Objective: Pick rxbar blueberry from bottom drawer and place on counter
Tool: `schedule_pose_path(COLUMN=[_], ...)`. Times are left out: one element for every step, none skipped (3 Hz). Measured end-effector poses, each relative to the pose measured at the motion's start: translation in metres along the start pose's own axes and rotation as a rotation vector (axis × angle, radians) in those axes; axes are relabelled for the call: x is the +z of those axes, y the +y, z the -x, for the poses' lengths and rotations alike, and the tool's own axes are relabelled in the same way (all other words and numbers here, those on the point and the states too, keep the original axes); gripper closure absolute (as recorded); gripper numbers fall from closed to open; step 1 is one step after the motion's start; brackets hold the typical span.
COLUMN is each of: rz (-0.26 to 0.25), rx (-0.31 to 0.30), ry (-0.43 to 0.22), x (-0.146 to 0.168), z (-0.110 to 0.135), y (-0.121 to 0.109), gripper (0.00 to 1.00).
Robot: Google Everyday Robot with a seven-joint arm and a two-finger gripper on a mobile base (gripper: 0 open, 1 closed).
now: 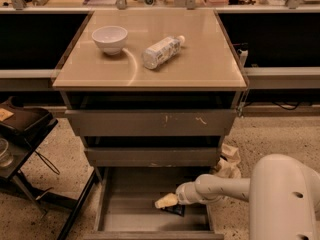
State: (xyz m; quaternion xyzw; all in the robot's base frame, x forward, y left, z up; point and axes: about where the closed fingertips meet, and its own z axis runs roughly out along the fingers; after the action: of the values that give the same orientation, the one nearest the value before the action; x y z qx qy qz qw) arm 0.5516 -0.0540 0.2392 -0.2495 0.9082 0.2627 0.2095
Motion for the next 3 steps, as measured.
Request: schedule_pose_path(rz=[0.081, 0.084, 0.035], rx=[-0.013, -0.013, -0.042], ry=[0.022, 0.025, 0.014], x=[-0.002, -0.001, 0.011], z=[0.005, 0.003, -0.006], y=[-0.01, -0.008, -0.015], gripper=[0.0, 0.0, 0.0])
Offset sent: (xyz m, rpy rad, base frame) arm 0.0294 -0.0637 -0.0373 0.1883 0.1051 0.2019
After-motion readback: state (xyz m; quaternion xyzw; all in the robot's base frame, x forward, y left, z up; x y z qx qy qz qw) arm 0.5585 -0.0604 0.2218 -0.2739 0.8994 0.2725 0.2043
